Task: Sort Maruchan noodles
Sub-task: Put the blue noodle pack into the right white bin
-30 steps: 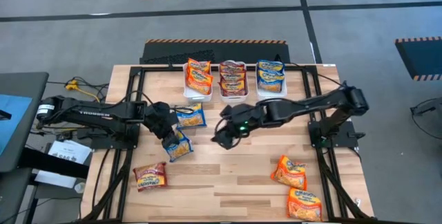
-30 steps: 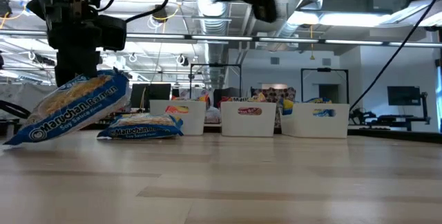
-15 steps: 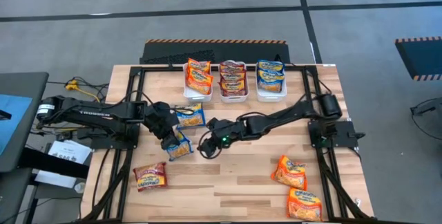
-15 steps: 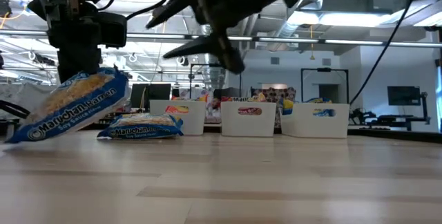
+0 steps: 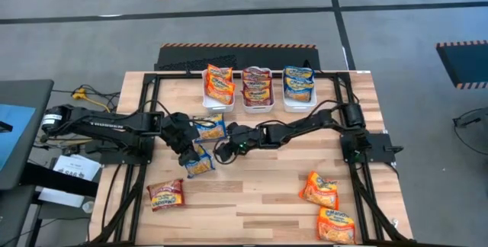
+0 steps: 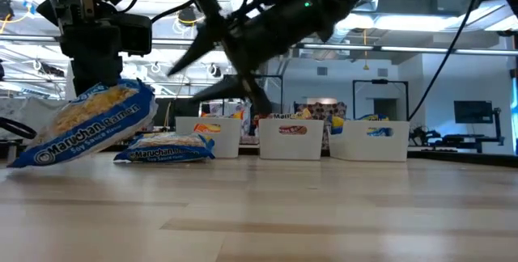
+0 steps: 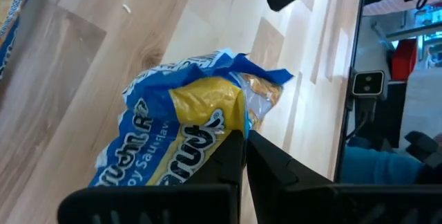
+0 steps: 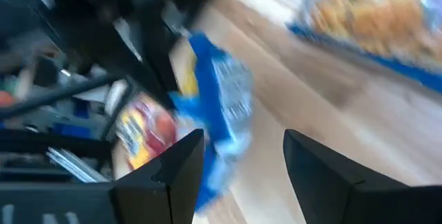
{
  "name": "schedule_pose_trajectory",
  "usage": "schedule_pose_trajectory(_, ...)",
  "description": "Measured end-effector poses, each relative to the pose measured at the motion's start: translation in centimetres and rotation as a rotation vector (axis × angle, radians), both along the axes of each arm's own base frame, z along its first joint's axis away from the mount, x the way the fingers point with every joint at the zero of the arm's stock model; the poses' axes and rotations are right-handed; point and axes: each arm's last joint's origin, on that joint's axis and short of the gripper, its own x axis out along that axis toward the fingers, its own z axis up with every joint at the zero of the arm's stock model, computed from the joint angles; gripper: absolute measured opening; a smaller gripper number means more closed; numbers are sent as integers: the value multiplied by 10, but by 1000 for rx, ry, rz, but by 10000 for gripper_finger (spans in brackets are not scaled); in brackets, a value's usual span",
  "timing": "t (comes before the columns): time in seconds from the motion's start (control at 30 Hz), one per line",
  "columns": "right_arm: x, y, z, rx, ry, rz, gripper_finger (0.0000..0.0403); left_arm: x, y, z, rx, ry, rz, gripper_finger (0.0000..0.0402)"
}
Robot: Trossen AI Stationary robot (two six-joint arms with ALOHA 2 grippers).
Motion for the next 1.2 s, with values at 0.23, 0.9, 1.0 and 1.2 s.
schedule_pose_trajectory(0.23, 11, -4, -16, 9, -74, -3, 223, 2, 0, 0, 2, -9, 0, 0)
schedule_pose_trajectory(0.9, 14, -2, -12, 7, -91, 31, 223, 7, 2, 5, 41, -87, 33, 0)
schedule_pose_trajectory(1.0, 14, -2, -12, 7, -91, 31, 223, 8, 2, 6, 51, -105, 43, 0)
schedule_pose_trajectory(1.2, 14, -2, -12, 30, -89, 30, 223, 10, 3, 8, 66, -131, 60, 0)
